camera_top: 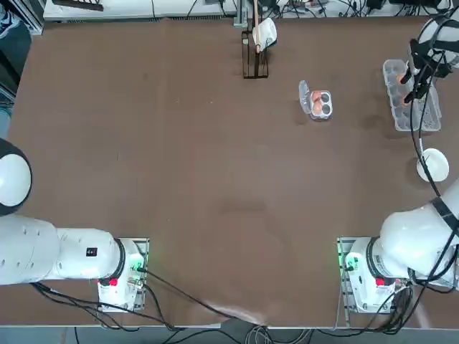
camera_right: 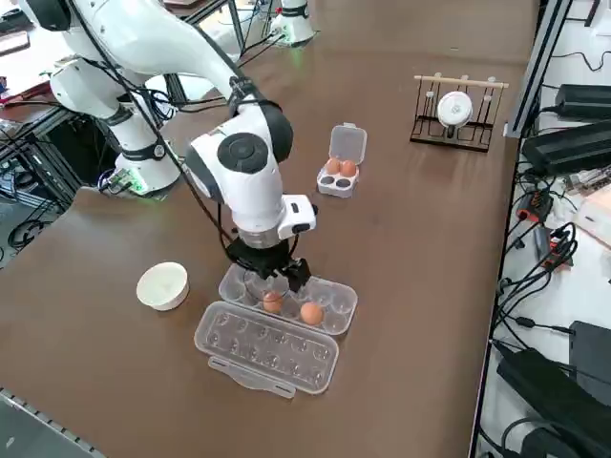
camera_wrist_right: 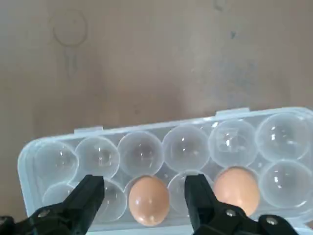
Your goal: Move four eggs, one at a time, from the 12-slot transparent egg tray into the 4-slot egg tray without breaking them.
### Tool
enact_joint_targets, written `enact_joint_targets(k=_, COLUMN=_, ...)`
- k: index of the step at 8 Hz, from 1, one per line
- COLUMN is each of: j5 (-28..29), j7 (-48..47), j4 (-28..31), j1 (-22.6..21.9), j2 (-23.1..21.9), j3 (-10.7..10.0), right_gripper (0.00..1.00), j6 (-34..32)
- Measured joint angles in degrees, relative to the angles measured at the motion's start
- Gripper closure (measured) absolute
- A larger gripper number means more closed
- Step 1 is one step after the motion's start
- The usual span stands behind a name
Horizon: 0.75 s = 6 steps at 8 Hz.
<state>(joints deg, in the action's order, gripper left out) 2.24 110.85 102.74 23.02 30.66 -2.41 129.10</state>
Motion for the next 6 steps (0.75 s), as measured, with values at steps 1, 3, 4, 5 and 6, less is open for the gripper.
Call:
enact_joint_targets(k=1, j5=-0.02, j7=1.35, j4=0.0, j1=0.64, j2=0.58, j3=0.0, right_gripper=0.0, j6=0.31)
enact_joint_targets(k=3, j5=-0.03, j7=3.65, j4=0.0, j1=1.34, j2=1.28, j3=0.02, right_gripper=0.0, j6=1.37)
enact_joint_targets(k=4, j5=-0.04, j7=4.44, j4=0.0, j1=1.56, j2=1.54, j3=0.03, right_gripper=0.0, j6=2.09)
enact_joint_targets(k=5, j5=-0.04, j7=5.0, j4=0.0, j1=1.7, j2=1.75, j3=0.03, right_gripper=0.0, j6=2.72)
enact_joint_targets(k=6, j5=-0.05, j7=5.3, j4=0.01, j1=1.84, j2=2.1, j3=0.03, right_gripper=0.01, j6=3.16)
